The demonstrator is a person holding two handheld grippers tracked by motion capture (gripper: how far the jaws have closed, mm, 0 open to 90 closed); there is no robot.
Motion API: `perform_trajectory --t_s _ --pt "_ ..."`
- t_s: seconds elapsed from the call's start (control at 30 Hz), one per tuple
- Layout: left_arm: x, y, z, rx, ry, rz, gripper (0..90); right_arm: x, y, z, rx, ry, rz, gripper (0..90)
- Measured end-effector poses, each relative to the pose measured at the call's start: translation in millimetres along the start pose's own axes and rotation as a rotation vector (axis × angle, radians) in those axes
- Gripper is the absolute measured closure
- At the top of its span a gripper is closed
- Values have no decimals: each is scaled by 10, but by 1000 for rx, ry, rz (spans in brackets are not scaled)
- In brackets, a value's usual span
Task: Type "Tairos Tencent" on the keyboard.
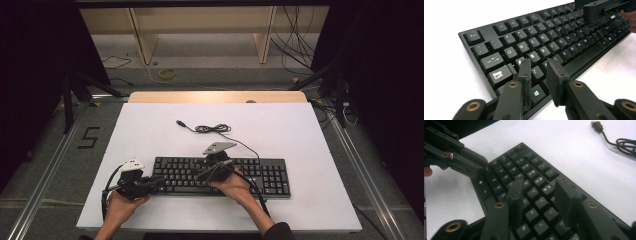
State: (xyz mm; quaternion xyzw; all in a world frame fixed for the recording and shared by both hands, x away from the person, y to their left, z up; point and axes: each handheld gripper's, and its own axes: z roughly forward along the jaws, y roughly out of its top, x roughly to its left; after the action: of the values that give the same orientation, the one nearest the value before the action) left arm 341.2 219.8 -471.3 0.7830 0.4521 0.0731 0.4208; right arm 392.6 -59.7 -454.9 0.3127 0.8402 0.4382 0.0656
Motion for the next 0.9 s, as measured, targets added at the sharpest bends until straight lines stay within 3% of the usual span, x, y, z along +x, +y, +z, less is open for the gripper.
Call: perform_trajectory --t_s 0.27,0.5,0.9 --pt "19 -9 16 30 33 6 833 22 36 109 23 3 -7 784" --pt "48 -14 13 45 45 7 882 29 45 229 60 1 -7 887" --pt "80 -21 33 62 51 -3 890 51 58 364 89 2 -14 900"
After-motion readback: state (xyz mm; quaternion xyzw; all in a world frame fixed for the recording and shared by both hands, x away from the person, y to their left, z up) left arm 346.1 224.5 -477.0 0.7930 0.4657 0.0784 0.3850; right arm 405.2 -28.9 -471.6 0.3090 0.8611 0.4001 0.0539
